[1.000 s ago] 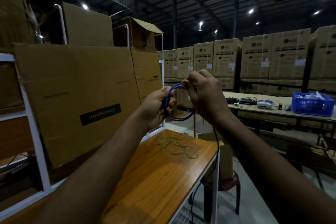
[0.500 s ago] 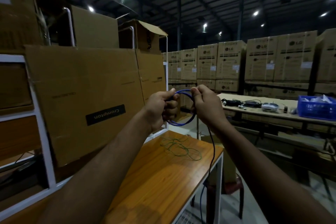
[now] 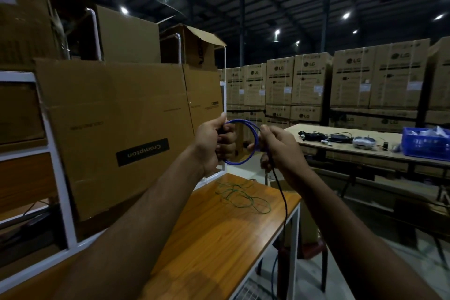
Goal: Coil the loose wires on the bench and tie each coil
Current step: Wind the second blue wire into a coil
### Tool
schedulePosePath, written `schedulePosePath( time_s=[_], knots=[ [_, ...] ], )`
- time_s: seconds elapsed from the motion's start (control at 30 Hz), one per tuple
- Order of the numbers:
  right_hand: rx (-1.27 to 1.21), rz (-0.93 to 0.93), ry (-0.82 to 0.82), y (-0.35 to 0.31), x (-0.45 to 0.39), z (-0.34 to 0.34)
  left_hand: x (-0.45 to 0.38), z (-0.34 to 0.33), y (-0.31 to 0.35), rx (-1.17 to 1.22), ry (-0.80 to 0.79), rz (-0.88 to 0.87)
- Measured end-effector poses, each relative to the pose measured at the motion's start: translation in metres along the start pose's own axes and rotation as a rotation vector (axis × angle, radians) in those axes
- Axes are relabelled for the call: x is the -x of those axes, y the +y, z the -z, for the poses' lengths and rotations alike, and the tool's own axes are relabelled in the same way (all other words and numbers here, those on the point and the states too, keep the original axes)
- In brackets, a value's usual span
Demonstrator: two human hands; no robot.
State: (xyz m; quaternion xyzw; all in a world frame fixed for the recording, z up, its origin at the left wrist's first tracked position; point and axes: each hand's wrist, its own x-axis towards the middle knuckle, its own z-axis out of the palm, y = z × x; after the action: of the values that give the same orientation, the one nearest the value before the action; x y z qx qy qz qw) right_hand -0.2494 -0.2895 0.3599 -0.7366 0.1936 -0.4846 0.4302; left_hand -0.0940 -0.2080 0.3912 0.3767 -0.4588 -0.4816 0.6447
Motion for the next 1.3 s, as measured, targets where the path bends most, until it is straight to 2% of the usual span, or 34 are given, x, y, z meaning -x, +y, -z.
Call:
schedulePosePath(
  time_s=[0.17, 0.23, 0.3, 0.43, 0.5, 0.63, 0.73, 0.8, 0.9, 0.97, 1.17, 1.23, 1.3],
  knots=[
    [-0.101, -0.333, -0.553, 0.049, 0.021, 0.011, -0.005, 0.009, 0.009, 0.084, 0.017, -0.049],
    [-0.131, -0.443, -0.622, 0.072, 0.034, 0.008, -0.007, 0.011, 0.011, 0.089, 0.037, -0.066],
    [-0.094, -0.445, -0.546, 0.081, 0.041, 0.002, -0.009, 0.013, 0.011, 0.086, 0.056, -0.082],
    [-0.144, -0.425, -0.241, 0.074, 0.047, -0.011, -0.012, 0.017, 0.003, 0.111, 0.073, -0.094],
    [-0.058, -0.399, -0.127, 0.067, 0.052, -0.016, -0.014, 0.018, 0.002, 0.134, 0.077, -0.103],
    [0.261, -0.399, -0.157, 0.061, 0.070, -0.032, -0.018, 0.020, 0.007, 0.154, 0.100, -0.134],
    [0.501, -0.268, -0.121, 0.074, 0.076, -0.038, -0.020, 0.026, 0.015, 0.160, 0.138, -0.172],
    [0.501, -0.227, -0.123, 0.083, 0.078, -0.038, -0.022, 0.031, 0.022, 0.185, 0.159, -0.199],
    [0.307, -0.302, -0.101, 0.092, 0.078, -0.036, -0.023, 0.036, 0.030, 0.176, 0.174, -0.213],
    [0.226, -0.342, -0.030, 0.094, 0.077, -0.036, -0.024, 0.036, 0.030, 0.154, 0.189, -0.212],
    [0.221, -0.314, 0.222, 0.079, 0.073, -0.046, -0.027, 0.037, 0.022, 0.145, 0.201, -0.210],
    [0.238, -0.271, 0.164, 0.069, 0.075, -0.050, -0.026, 0.036, 0.022, 0.121, 0.210, -0.224],
    [0.393, -0.191, 0.010, 0.057, 0.079, -0.052, -0.025, 0.035, 0.023, 0.066, 0.222, -0.232]
  ],
)
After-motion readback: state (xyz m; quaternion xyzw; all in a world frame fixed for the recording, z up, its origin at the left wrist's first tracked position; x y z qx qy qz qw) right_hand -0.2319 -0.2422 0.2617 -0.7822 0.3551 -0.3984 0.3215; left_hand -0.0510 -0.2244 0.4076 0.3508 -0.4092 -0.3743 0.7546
